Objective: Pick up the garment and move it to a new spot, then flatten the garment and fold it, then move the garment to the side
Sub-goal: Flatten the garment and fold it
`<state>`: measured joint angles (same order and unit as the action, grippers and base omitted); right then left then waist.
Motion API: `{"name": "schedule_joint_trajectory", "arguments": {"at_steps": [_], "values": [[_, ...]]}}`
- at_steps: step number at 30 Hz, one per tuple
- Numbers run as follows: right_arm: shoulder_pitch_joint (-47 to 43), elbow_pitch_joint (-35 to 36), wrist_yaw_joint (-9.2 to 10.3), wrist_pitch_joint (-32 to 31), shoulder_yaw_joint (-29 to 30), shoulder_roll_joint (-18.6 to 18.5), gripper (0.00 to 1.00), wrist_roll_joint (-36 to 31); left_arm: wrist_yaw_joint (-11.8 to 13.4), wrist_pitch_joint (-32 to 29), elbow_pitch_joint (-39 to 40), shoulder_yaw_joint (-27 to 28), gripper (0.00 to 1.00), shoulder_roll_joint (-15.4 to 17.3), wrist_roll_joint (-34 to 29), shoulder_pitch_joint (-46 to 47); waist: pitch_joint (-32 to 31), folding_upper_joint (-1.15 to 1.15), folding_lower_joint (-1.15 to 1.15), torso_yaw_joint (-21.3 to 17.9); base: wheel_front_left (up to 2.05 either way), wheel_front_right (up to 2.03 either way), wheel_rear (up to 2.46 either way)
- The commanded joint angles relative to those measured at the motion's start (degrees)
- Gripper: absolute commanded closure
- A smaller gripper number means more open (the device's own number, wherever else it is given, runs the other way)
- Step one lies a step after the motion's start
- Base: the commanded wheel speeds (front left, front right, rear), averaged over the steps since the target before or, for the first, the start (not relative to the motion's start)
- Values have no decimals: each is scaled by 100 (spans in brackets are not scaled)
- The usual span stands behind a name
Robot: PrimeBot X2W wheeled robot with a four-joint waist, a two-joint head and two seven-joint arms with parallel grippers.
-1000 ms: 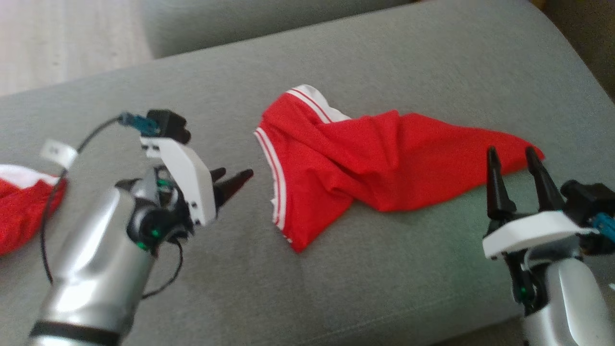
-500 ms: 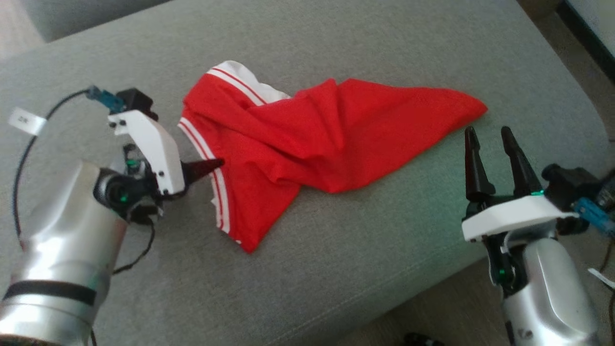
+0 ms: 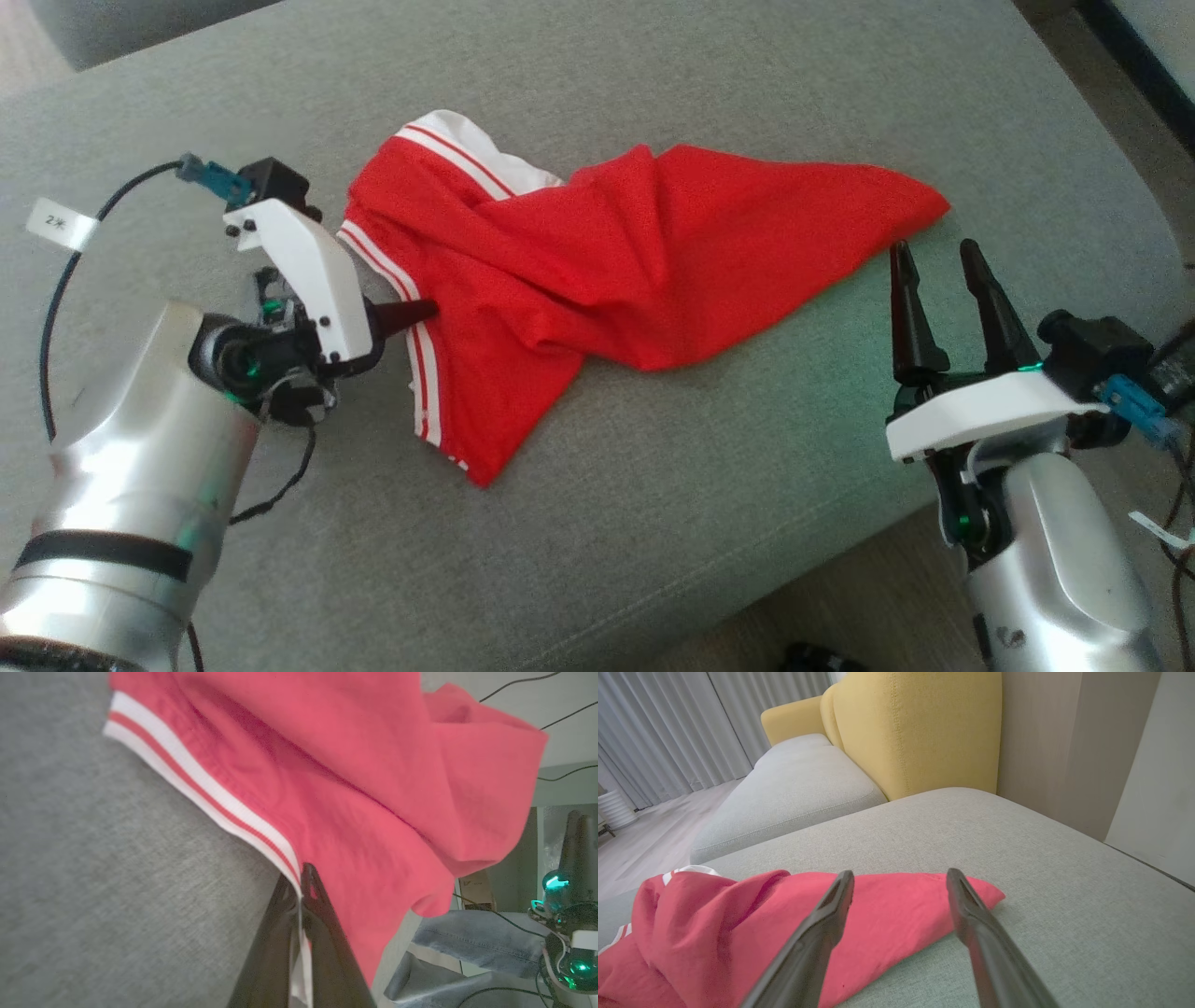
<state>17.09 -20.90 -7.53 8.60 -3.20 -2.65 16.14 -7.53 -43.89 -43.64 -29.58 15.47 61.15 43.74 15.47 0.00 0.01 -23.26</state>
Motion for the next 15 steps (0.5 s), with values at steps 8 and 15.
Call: {"name": "schedule_joint_trajectory", "arguments": {"at_steps": [8, 15], "values": [[106, 216, 4, -39, 20, -23, 0, -167, 5, 288, 201, 499, 100, 490, 448, 625, -175, 0, -1, 327, 0, 0, 0], [92, 407, 4, -176, -43, -23, 0, -181, 280, 832, -73, 956, 100, 953, 419, 1080, 20, 0, -1, 390, 0, 0, 0]]}}
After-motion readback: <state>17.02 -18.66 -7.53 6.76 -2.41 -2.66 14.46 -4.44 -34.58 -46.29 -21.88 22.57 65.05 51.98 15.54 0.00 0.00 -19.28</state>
